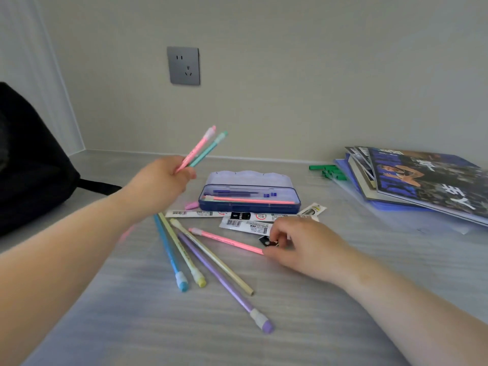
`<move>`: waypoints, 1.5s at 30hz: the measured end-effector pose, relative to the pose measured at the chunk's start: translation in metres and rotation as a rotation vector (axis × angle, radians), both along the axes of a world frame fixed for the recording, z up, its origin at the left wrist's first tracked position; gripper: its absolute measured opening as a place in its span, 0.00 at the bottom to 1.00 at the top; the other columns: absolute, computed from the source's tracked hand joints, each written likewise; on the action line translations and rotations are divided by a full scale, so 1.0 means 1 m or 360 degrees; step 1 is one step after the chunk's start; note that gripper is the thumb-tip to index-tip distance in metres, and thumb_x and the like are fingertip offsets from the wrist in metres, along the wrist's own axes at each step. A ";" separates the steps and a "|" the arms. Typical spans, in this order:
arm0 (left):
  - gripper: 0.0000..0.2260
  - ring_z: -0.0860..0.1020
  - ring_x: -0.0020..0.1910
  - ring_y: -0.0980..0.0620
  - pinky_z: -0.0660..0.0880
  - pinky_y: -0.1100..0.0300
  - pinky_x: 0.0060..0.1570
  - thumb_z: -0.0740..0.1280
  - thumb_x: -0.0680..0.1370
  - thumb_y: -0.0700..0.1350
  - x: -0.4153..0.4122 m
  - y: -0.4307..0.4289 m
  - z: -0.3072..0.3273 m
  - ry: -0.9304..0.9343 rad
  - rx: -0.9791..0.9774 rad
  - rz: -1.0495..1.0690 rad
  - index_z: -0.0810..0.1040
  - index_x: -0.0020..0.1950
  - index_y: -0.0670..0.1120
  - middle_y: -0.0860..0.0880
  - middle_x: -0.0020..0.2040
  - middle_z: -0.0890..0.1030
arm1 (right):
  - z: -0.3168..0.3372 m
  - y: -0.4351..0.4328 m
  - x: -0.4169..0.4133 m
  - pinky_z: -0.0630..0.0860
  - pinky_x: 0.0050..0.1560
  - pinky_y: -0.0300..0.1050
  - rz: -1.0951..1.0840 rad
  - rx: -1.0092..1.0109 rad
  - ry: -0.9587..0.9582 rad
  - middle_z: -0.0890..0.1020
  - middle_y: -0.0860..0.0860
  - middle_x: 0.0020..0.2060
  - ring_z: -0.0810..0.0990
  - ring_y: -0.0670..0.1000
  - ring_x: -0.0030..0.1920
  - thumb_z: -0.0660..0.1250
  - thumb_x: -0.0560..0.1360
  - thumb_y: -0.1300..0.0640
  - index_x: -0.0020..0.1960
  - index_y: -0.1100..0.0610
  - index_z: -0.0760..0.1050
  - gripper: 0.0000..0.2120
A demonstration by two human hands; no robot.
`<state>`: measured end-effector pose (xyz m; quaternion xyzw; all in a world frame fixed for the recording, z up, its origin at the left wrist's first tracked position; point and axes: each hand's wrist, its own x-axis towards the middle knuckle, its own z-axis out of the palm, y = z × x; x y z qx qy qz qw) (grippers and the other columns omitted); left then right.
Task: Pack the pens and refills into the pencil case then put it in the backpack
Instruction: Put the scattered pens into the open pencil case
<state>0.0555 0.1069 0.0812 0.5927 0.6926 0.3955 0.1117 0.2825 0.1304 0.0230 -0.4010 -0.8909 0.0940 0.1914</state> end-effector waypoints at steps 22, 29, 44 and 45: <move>0.12 0.58 0.14 0.61 0.54 0.72 0.13 0.63 0.74 0.51 0.013 0.003 -0.019 -0.1396 -0.0060 -0.0341 0.75 0.36 0.43 0.53 0.23 0.69 | 0.016 -0.029 -0.076 0.71 0.37 0.51 0.0099 -0.0205 0.0671 0.72 0.52 0.25 0.70 0.55 0.29 0.56 0.76 0.55 0.40 0.63 0.73 0.14; 0.17 0.65 0.15 0.58 0.64 0.72 0.15 0.56 0.77 0.44 -0.014 0.002 -0.019 -0.1806 0.0213 -0.0162 0.66 0.28 0.46 0.54 0.15 0.70 | 0.003 -0.024 -0.063 0.66 0.34 0.42 0.0056 -0.0401 0.0388 0.71 0.44 0.28 0.69 0.43 0.30 0.61 0.73 0.48 0.34 0.45 0.65 0.10; 0.16 0.59 0.12 0.61 0.56 0.73 0.11 0.54 0.79 0.49 -0.025 -0.008 -0.019 -0.1940 0.0187 -0.0238 0.65 0.32 0.46 0.54 0.15 0.66 | -0.001 -0.026 -0.064 0.65 0.30 0.41 -0.0196 -0.0307 -0.0280 0.76 0.53 0.36 0.73 0.54 0.37 0.63 0.67 0.52 0.37 0.57 0.72 0.07; 0.16 0.59 0.12 0.61 0.56 0.73 0.11 0.55 0.79 0.49 -0.023 -0.008 -0.019 -0.1911 0.0172 -0.0232 0.65 0.32 0.46 0.54 0.15 0.66 | -0.001 -0.025 -0.062 0.65 0.31 0.42 -0.0209 -0.0362 -0.0175 0.76 0.53 0.34 0.73 0.53 0.36 0.64 0.67 0.53 0.34 0.56 0.72 0.07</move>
